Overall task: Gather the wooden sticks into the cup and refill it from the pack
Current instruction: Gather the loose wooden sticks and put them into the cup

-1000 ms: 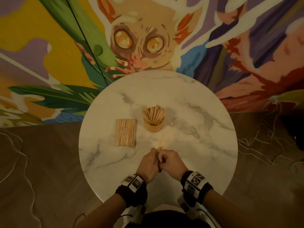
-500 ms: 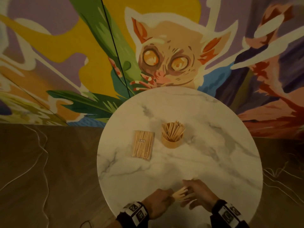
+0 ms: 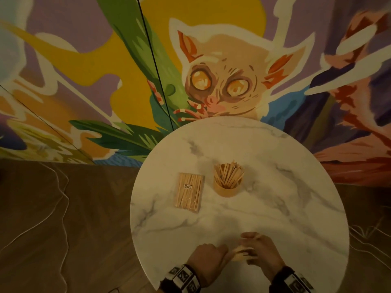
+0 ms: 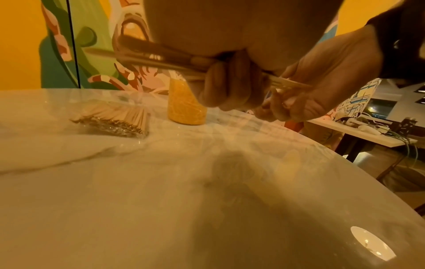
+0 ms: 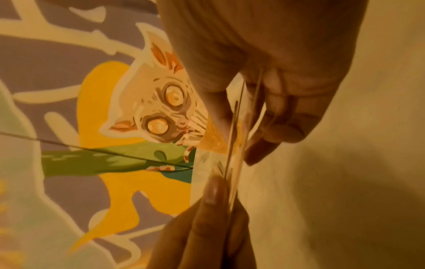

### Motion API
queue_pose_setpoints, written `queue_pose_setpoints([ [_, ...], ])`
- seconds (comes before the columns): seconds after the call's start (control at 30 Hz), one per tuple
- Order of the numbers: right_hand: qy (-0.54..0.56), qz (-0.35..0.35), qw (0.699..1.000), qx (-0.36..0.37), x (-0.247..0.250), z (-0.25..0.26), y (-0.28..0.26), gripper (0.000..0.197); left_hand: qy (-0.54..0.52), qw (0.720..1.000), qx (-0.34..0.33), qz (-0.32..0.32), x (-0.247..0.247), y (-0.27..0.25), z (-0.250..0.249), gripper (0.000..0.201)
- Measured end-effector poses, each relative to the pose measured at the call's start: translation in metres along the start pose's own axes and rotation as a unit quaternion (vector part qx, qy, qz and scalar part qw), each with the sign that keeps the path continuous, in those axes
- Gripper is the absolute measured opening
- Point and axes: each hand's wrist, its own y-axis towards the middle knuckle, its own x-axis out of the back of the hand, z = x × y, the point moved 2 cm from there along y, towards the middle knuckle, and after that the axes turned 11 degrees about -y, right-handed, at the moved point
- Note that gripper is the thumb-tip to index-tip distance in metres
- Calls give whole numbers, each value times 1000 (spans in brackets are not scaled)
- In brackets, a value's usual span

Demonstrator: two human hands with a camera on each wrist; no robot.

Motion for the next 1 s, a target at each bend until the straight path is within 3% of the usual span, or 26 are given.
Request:
queue_pose_setpoints([
  [0.13, 16, -39, 997, 57, 3, 3, 5, 22, 9, 1000, -10, -4, 2, 0, 4, 92],
  [0.2, 4, -16, 998, 66, -7, 3, 5, 10, -8, 1000, 1, -17, 7, 1, 5, 90],
  [0.37, -29, 42, 995, 86, -26, 8, 6, 32, -7, 999, 2, -52, 34, 14, 10, 61],
  [0.6, -84, -25, 983, 163, -20, 34, 12, 15, -7, 997, -2, -72, 61, 21, 27, 56],
  [0.8, -129, 11, 973, 192, -43, 47, 9, 35, -10, 996, -4, -90, 63, 16, 25, 57],
  [1.0, -150, 6, 950, 273, -47, 43, 1, 18, -169, 970, 31, -172, 48, 16, 31, 35],
])
